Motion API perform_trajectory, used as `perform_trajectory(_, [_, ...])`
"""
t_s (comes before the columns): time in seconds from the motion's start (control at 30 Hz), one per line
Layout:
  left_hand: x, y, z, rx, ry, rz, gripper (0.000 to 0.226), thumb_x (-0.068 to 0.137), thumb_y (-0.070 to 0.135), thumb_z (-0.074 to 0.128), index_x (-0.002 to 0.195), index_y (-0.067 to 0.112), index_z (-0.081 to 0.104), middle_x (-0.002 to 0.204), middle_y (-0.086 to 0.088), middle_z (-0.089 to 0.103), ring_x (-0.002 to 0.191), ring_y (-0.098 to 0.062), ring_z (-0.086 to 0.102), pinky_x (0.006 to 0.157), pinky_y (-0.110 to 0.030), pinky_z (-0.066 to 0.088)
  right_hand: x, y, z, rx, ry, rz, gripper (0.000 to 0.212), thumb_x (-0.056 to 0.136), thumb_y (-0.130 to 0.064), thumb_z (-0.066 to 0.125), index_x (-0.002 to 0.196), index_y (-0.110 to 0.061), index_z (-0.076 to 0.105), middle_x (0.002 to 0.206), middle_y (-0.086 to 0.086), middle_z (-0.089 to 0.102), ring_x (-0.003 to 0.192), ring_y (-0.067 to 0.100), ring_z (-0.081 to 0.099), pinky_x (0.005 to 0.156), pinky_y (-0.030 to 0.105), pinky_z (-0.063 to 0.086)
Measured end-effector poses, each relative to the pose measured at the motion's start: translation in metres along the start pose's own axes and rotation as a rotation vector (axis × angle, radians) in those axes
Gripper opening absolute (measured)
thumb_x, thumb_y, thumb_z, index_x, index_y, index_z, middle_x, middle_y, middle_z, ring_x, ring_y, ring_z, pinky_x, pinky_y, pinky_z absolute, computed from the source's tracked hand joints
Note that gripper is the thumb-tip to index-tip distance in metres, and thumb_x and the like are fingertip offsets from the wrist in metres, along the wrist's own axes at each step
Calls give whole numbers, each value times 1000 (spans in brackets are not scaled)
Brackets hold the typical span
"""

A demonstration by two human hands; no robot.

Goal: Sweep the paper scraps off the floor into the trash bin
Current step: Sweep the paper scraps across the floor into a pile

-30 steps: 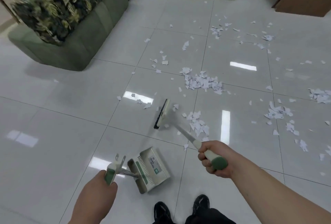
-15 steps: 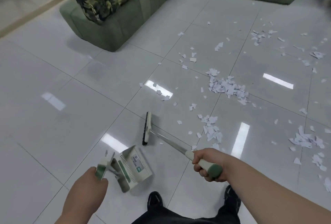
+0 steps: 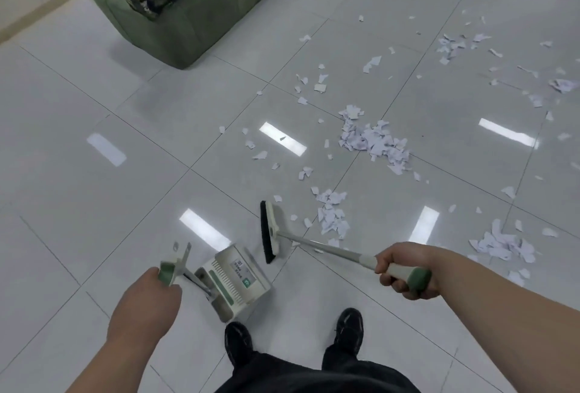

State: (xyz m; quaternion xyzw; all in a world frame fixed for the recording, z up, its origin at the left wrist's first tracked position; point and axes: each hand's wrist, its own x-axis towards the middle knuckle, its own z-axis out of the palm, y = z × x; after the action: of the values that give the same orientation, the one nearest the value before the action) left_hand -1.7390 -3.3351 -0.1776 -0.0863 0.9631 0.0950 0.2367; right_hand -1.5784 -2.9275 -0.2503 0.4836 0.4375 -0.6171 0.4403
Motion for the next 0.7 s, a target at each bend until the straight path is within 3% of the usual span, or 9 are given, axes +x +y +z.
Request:
perform_trajectory(0.2, [-28,56,21,-9,-17,83,6,86,10,51,85,11,57,71,-11,64,64,-29,60,57,-31,42,-61,38,-125,90,158,-20,45,74,-9,63,118,-14,54,67,6,55,38,16,44,38,16,29])
perform_trajectory(0.33, [-36,87,31,-9,-31,140,5,88,11,52,85,13,56,74,-10,64,68,-27,61,57,-31,41,-95,53,-163,134,251,-24,32,78,-10,62,107,-12,51,65,5,55,38,16,43,40,16,28])
perform_trajectory(0.53, [-37,116,36,-21,-28,204,6,86,8,50,85,10,56,74,-12,64,69,-30,60,58,-32,41,-119,38,-161,110,348,-126,30,79,-8,61,108,-7,53,66,10,56,40,17,42,42,17,28])
perform_trajectory(0.7, [-27,123,25,-48,-11,221,5,85,8,50,85,7,55,75,-13,64,69,-33,60,59,-32,40,-113,12,-126,132,267,-190,27,79,-8,59,105,-8,52,67,9,54,39,16,40,40,18,27])
